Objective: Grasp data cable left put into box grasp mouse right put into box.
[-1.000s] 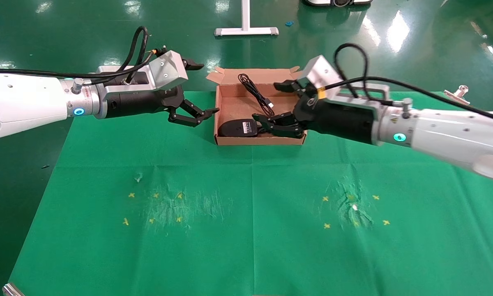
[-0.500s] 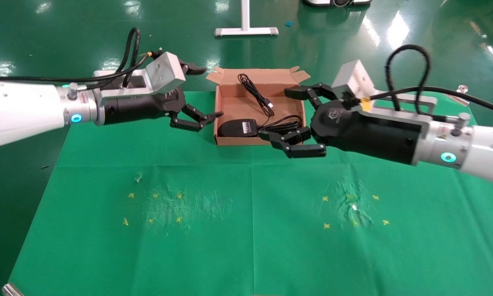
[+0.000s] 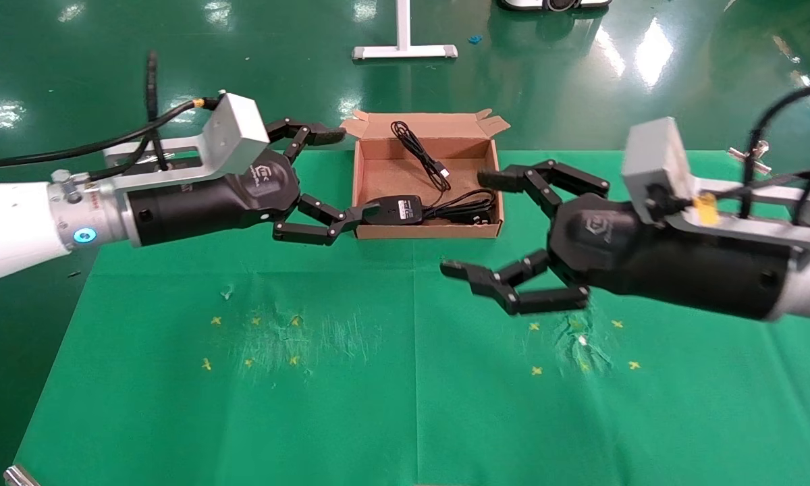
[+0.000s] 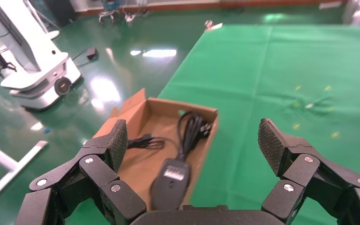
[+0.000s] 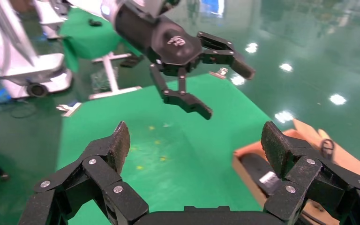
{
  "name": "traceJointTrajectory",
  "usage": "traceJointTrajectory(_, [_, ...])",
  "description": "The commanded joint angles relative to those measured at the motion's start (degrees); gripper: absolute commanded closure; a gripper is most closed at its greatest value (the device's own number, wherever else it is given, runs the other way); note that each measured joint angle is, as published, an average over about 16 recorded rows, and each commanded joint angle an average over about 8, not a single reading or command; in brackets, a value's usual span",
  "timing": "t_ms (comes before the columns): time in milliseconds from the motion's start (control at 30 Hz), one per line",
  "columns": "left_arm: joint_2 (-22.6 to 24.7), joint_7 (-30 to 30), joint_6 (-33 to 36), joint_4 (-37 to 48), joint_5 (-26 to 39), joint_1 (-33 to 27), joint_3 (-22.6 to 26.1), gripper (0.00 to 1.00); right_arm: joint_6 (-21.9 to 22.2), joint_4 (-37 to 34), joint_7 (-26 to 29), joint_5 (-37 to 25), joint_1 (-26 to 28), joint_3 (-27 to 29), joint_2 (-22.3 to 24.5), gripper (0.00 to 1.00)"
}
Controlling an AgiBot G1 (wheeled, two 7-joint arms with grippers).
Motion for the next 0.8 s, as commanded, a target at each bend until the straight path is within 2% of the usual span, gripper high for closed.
traceJointTrajectory(33, [-0.88,-1.24,0.93,-1.63,-0.46,1.27,-1.37,0.00,-1.12,1.03,0.28,1.50,-0.75,0.37,1.09,0.00])
traceJointTrajectory(500, [-7.03,-9.91,7.44,-12.99,-3.69,10.14,-10.94,0.00,-8.65,7.99,2.18,11.62,-5.82,2.88,8.43,0.00])
traceJointTrajectory(800, [-11.01,-15.52,11.66,-20.35,-5.78,15.87,-17.13,0.00,-9.68,8.88,2.41,12.99,-6.47,3.17,9.42,0.00])
